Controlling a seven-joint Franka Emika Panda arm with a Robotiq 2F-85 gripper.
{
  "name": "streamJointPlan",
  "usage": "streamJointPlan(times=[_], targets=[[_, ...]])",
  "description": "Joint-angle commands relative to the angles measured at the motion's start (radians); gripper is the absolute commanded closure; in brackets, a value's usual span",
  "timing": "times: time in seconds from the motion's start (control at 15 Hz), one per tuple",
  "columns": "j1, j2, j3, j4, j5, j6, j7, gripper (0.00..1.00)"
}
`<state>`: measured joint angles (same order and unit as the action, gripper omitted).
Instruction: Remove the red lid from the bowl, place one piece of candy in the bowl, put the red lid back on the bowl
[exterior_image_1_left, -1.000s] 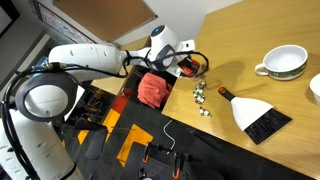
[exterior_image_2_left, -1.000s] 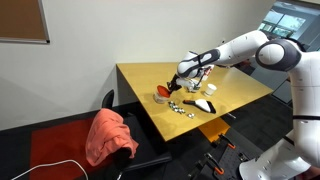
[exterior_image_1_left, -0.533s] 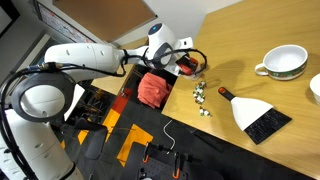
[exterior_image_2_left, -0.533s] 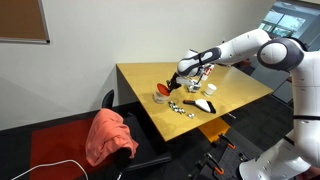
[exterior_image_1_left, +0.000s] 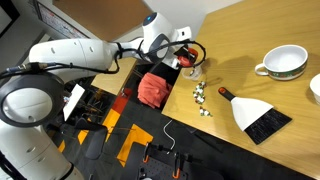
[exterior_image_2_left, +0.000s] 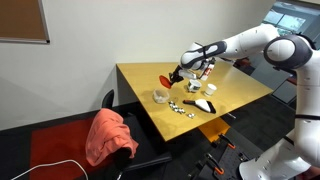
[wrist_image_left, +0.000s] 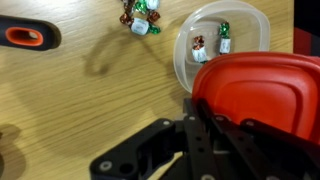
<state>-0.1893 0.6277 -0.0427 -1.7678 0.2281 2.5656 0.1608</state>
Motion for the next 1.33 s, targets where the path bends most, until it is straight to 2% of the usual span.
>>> streamJointPlan(times=[0.0,0.27,0.53,0.93,1.2,1.27], targets=[[-0.041,0.015,-0.013,0.092,0.055,-0.088,0.018,0.98],[-0.091,0.105,-0.041,0.267,0.087,-0.238,0.052,0.98],[-0.104,0.236,-0.075,0.442,0.077,-0.363,0.151,0.98],[-0.102,0.412,-0.105,0.613,0.069,-0.381,0.299,0.98],[-0.114,0.465,-0.102,0.665,0.066,-0.41,0.312,0.98],[-0.115,0.464,-0.101,0.662,0.065,-0.413,0.306,0.68]])
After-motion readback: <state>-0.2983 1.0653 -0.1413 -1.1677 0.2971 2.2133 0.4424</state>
